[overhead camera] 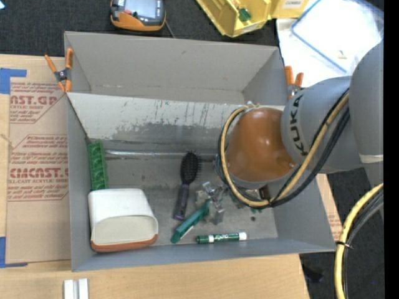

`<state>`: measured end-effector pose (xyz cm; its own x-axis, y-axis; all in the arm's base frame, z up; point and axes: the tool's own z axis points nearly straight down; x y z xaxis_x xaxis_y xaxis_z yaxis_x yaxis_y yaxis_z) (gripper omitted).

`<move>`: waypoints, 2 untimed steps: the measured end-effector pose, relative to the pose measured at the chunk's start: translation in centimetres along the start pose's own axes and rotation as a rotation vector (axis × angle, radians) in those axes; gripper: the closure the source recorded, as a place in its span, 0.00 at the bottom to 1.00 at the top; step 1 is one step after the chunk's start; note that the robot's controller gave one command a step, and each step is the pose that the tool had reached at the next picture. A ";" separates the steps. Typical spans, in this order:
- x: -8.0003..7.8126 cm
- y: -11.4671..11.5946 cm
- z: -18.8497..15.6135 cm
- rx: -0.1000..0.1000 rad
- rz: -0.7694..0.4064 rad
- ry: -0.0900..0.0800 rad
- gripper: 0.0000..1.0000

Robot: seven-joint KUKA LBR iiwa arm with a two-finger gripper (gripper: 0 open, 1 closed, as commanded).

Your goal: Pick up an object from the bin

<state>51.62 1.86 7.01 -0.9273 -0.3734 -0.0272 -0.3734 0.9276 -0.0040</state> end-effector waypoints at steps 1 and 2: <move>0.0 0.0 0.0 0.000 0.000 0.000 1.00; -0.6 0.9 -10.4 -0.001 -0.002 0.004 1.00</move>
Offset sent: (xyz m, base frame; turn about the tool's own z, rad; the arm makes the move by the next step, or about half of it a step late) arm 0.0001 0.0130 0.1469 -0.0042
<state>51.53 2.83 17.47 -0.9265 -0.3756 -0.0235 -0.3756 0.9268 -0.0026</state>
